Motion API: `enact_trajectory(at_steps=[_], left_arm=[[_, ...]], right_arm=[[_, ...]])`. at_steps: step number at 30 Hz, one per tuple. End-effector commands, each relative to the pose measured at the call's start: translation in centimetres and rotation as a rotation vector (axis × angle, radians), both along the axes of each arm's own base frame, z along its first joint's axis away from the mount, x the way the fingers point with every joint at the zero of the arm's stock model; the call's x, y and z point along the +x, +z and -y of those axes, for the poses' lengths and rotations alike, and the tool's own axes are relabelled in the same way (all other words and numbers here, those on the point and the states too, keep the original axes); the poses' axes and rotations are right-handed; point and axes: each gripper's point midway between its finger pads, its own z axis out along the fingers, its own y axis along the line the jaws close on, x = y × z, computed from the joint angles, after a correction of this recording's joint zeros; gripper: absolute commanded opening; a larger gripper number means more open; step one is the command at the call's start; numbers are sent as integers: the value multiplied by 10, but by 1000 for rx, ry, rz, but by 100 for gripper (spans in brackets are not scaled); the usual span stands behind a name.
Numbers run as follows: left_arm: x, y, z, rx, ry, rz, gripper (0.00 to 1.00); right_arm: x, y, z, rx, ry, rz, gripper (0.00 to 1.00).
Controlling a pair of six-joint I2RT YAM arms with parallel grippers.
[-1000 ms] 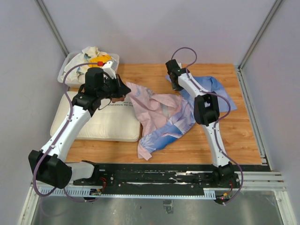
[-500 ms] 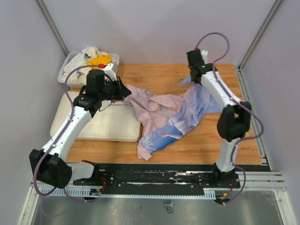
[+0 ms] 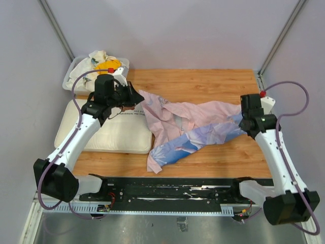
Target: Put the pillow into the pillowcase
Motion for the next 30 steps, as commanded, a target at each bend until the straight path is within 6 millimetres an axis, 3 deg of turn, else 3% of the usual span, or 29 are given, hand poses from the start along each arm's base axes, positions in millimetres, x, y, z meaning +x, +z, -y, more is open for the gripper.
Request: enact_trajectory(at_steps=[1,4,6,9,11,17,20,23,30], left_arm=[[4,10,5,-44,-22,31,0],[4,11,5,-48,-23,29,0],[4,10,6,-49,-24,26,0],[3,10,6,-53,-28,22,0],[2,11,5,-47,-25,25,0],[-1,18,5,-49,-31,38,0],[-3,19,6,-59,-37,35,0],[-4,17,6,-61,-41,32,0],[-1,13,4,-37,-30,32,0]], right_arm=[[-47,-1,-3,102,-82,10,16],[-44,13,-4,113,-65,67,35],[-32,24,-6,112,-46,101,43],[-6,31,-11,110,-6,113,45],[23,31,-23,125,77,119,49],[95,14,-27,96,78,59,50],[122,6,-6,12,0,30,51],[146,-17,17,-4,-76,-21,52],[175,-59,63,-15,-211,-157,60]])
